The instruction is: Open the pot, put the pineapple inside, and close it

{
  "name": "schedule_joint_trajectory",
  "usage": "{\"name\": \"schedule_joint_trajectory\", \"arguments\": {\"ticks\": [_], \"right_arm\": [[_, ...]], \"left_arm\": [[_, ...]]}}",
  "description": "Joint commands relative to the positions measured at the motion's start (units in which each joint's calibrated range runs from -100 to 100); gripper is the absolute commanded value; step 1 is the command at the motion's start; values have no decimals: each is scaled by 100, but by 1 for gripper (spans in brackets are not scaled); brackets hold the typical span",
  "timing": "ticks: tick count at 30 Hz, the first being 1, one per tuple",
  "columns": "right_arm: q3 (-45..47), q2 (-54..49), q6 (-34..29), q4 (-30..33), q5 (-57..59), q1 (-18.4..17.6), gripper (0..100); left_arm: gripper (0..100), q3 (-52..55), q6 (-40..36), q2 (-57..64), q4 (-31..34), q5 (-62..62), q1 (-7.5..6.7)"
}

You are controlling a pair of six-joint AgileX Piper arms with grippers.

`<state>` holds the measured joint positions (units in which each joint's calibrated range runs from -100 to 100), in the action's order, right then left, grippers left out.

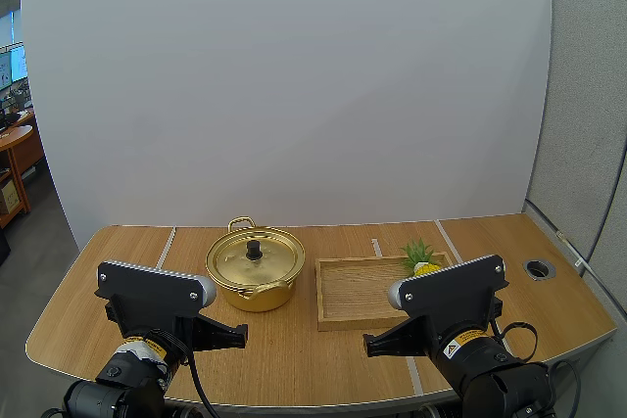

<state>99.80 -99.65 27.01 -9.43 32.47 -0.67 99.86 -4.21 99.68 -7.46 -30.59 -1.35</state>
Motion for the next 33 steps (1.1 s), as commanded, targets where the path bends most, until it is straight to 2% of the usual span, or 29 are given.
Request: {"name": "schedule_joint_trajectory", "arguments": {"ticks": [1, 7, 13, 23, 33], "right_arm": [[20, -35, -20, -93, -120, 1, 0], [20, -35, -20, -137, -333, 1, 0], [-814, -35, -20, -137, 22, 1, 0], [-3039, -35, -20, -137, 2806, 1, 0], [-4500, -35, -20, -137, 5333, 1, 0]], "left_arm": [[0, 14, -77, 32, -128, 122, 10], [0, -195, -77, 32, -128, 102, 10], [0, -1188, -55, 32, -128, -477, 10], [0, -2906, -55, 32, -128, -1462, 10], [0, -4375, -55, 32, -97, -4039, 10]]}}
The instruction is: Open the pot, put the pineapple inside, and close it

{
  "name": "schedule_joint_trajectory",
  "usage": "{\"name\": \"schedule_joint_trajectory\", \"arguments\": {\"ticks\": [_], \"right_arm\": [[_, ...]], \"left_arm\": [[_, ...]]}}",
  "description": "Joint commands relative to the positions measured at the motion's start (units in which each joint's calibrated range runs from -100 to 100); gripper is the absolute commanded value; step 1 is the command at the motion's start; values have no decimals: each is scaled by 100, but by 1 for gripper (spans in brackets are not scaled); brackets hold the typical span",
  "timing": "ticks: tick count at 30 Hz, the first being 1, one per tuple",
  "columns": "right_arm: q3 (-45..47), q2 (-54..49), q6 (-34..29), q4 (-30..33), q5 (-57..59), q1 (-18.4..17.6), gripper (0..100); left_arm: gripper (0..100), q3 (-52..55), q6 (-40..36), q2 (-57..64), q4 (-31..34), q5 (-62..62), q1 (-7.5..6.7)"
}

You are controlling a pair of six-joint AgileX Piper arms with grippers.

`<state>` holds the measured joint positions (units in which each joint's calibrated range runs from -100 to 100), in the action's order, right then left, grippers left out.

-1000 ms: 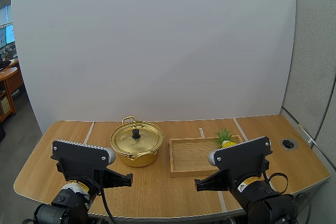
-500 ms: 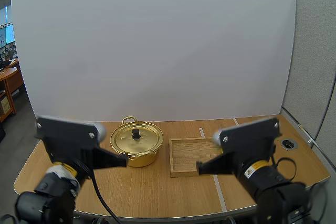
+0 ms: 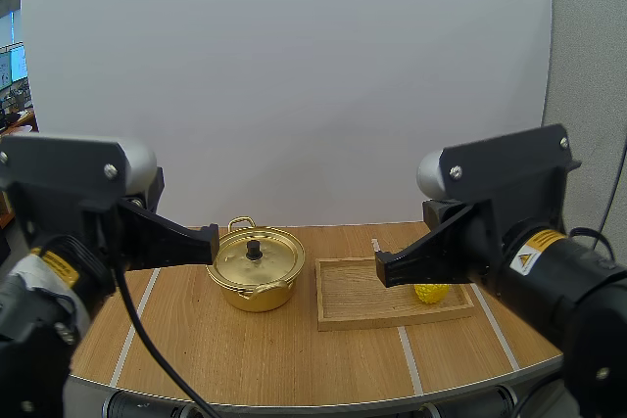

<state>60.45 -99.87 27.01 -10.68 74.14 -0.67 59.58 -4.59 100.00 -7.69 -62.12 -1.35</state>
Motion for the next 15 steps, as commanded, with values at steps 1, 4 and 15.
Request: {"name": "schedule_joint_trajectory", "arguments": {"ticks": [1, 4, 15], "right_arm": [[-657, -13, -20, -13, 1453, 1, 0], [-861, -13, -20, -13, 2103, 1, 0], [-921, -13, -463, 503, 2586, 1, 0]], "left_arm": [[0, -469, -18, 0, -35, -1182, 10], [0, -757, -18, 0, -25, -1902, 10], [0, -1013, -18, 0, -12, -3039, 10]]}}
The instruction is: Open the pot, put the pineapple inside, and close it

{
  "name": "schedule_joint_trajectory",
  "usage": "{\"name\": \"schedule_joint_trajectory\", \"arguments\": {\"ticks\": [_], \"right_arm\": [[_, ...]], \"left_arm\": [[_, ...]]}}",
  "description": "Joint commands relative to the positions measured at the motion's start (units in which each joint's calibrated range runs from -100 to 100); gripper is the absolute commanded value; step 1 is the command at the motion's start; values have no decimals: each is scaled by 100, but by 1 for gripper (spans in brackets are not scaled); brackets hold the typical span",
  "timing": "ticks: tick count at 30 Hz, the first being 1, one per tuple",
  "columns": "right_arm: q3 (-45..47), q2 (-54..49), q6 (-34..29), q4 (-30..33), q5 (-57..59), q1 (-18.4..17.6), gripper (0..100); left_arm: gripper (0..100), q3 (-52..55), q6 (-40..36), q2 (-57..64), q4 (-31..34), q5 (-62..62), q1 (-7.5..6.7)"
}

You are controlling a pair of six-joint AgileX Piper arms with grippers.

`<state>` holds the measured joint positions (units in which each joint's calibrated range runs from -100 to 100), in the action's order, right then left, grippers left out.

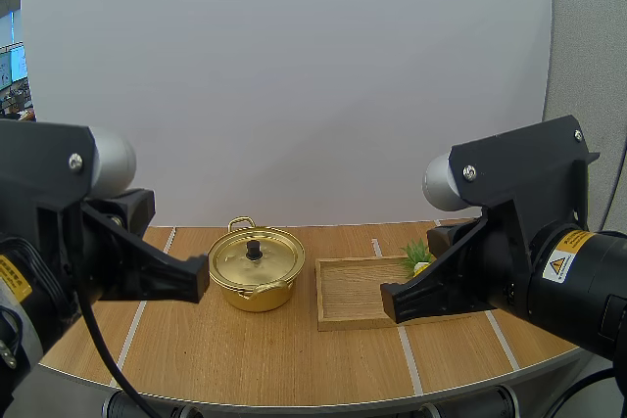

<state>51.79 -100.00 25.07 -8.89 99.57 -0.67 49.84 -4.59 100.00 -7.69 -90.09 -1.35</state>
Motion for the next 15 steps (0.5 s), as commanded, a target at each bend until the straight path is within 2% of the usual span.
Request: {"name": "schedule_joint_trajectory", "arguments": {"ticks": [1, 3, 5, 15], "right_arm": [[-55, 0, -526, 490, 43, 1, 0], [-55, 0, -1015, 889, 43, 1, 0], [-55, 97, -1203, 1060, 43, 1, 0], [-55, 1350, -1203, 1126, 43, 1, 0]], "left_arm": [[0, -39, -18, 0, -12, -242, 10], [0, -39, -18, 0, -12, -228, 10], [0, -39, -18, 0, -12, -211, 10], [0, -39, -2, -1326, -12, 389, 10]]}}
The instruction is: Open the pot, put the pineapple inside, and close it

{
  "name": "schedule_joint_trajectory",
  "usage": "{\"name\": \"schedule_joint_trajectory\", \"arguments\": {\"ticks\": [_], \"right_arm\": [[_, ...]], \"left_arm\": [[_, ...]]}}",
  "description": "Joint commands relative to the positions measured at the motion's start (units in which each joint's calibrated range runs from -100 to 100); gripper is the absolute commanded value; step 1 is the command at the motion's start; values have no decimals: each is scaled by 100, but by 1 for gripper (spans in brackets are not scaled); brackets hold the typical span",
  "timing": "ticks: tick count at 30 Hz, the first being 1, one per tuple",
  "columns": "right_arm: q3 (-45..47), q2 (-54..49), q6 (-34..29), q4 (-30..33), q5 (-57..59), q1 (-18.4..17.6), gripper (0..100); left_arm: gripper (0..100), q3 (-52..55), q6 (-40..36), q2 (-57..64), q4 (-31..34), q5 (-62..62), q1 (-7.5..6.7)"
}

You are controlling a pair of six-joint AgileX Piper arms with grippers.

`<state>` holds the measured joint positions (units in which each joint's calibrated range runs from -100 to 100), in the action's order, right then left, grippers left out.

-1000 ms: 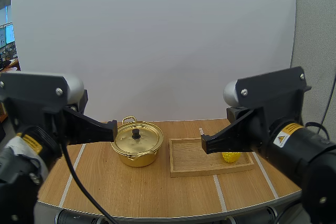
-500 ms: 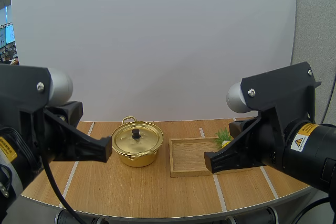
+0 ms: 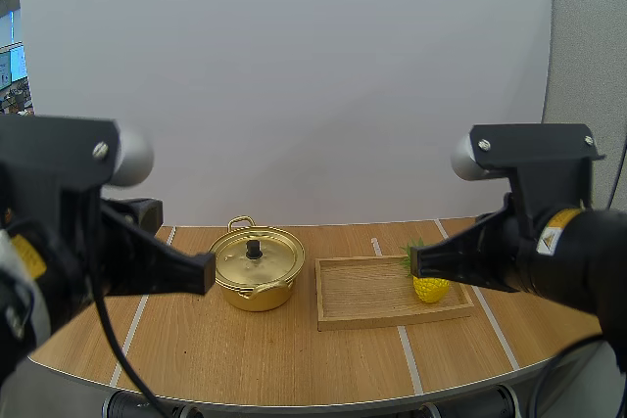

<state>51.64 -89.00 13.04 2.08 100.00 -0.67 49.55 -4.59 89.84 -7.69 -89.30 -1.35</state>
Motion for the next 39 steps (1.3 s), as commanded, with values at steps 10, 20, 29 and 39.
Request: {"name": "schedule_joint_trajectory", "arguments": {"ticks": [10, 20, 29, 39], "right_arm": [[-40, 1104, 0, 41, 0, 1, 0], [-40, 1168, 0, 55, 0, 1, 0], [-40, 1168, 0, 165, 0, 1, 0], [-40, 1168, 0, 200, 0, 1, 86]], "left_arm": [[0, -10, 248, -2188, -169, 1062, 10], [12, -10, 248, -3169, -190, 1069, 10], [80, -10, 587, -3184, -190, 1051, 10], [100, -10, 769, -3184, -190, 992, 10]]}}
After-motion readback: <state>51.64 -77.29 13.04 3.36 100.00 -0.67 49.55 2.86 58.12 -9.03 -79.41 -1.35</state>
